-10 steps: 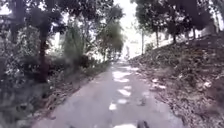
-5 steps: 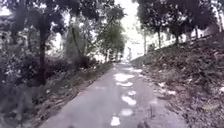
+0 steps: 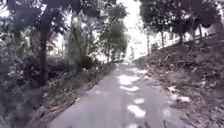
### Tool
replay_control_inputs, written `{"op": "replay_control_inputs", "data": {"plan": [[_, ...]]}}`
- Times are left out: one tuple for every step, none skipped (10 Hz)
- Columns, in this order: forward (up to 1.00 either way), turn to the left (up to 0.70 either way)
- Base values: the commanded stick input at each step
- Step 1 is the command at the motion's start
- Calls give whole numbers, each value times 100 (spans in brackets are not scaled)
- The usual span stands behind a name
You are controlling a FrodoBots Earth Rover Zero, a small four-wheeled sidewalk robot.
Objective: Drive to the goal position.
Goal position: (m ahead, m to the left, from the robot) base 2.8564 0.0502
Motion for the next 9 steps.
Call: {"op": "replay_control_inputs", "data": {"plan": [[50,0],[50,0],[50,1],[50,10],[50,0],[50,-50],[50,-50],[50,-50],[50,-50]]}}
